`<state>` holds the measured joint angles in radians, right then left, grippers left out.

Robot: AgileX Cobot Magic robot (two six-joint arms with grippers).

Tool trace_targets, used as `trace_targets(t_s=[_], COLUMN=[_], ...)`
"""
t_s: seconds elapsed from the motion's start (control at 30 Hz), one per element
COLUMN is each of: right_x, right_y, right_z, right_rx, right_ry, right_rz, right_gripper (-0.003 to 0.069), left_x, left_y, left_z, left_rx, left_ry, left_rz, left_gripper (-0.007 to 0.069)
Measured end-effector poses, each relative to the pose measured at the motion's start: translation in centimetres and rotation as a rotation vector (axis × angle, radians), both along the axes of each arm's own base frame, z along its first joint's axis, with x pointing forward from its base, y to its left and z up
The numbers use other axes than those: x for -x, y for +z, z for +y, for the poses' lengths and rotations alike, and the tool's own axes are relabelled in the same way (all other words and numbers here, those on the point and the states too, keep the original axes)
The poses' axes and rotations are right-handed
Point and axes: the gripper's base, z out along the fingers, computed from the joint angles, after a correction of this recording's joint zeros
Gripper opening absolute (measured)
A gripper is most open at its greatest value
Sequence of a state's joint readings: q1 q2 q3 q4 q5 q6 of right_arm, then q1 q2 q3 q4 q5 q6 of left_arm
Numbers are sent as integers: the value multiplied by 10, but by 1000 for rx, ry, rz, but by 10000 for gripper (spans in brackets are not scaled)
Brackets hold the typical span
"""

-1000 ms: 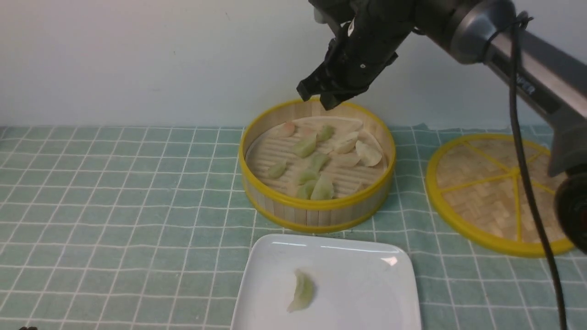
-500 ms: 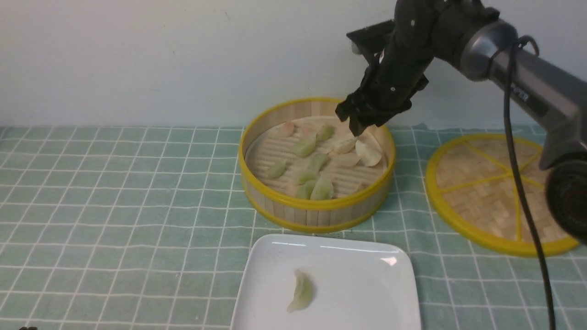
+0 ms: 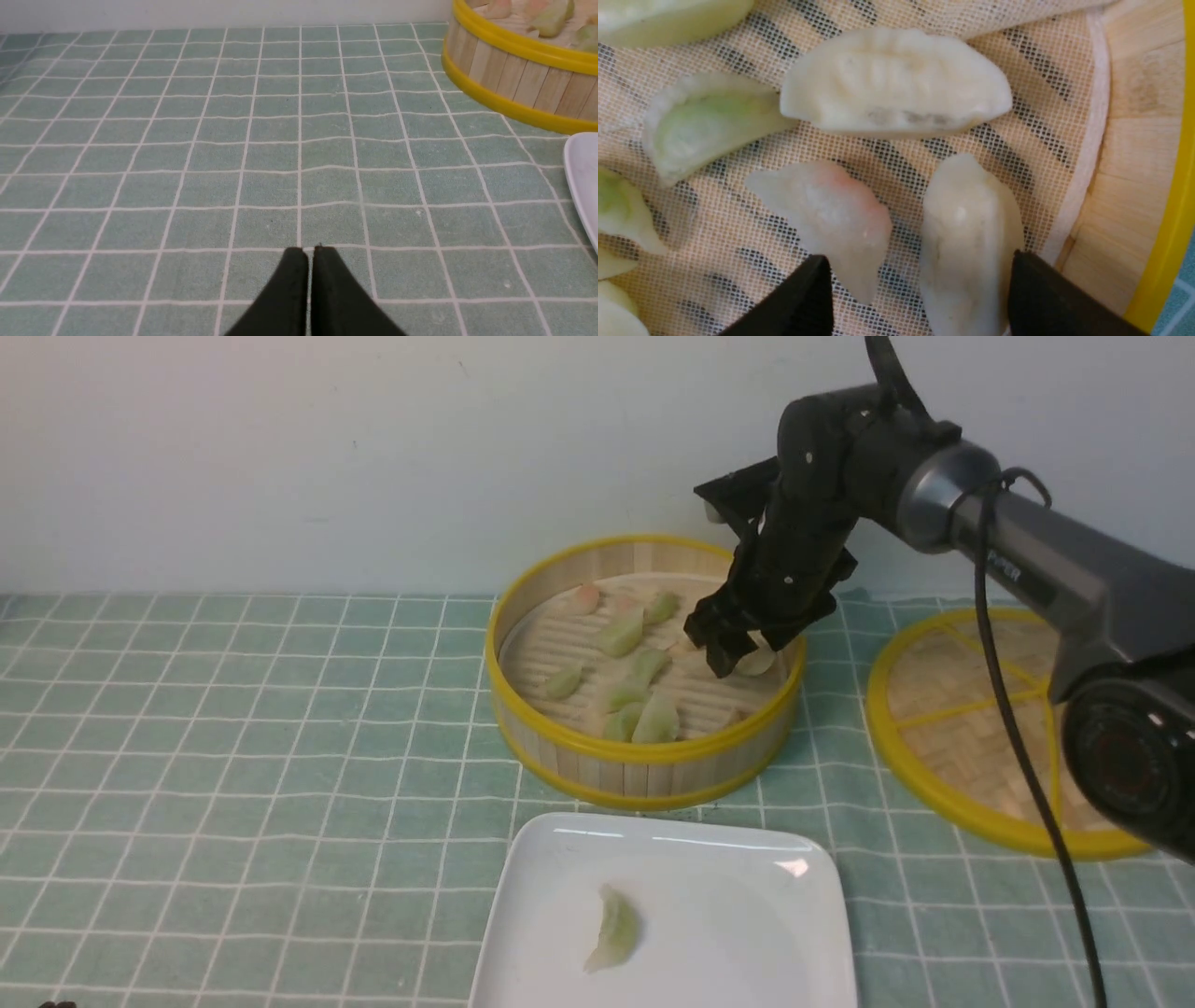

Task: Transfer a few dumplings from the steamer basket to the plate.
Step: Use the right arm to grab a dumpling from inside the steamer

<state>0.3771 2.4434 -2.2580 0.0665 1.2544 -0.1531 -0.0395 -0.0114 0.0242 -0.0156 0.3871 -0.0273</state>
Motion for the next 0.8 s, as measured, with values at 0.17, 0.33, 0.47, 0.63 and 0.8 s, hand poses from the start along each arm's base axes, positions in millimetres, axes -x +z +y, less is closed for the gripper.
trace_targets(t_s=[0.17, 0.33, 0.47, 0.63, 0.8], right_x=[-1, -4, -4, -1, -1], right_y=[-1, 3, 11, 35, 36], right_z=[2, 0, 0, -2, -3], right_rx=[-30, -30, -46, -58, -45], right_ry=[-9, -16, -21, -20, -20], right_rz=[3, -12, -25, -73, -82], right_gripper=[232, 34, 0, -12, -9], left_x=[0, 0, 0, 0, 0], left_y=[0, 0, 0, 0, 0], left_z=[0, 0, 0, 0, 0], left_rx=[0, 0, 0, 0, 0], left_ry=[0, 0, 0, 0, 0], left_rz=[0, 0, 0, 0, 0], left_gripper=[-6, -6, -6, -6, -6])
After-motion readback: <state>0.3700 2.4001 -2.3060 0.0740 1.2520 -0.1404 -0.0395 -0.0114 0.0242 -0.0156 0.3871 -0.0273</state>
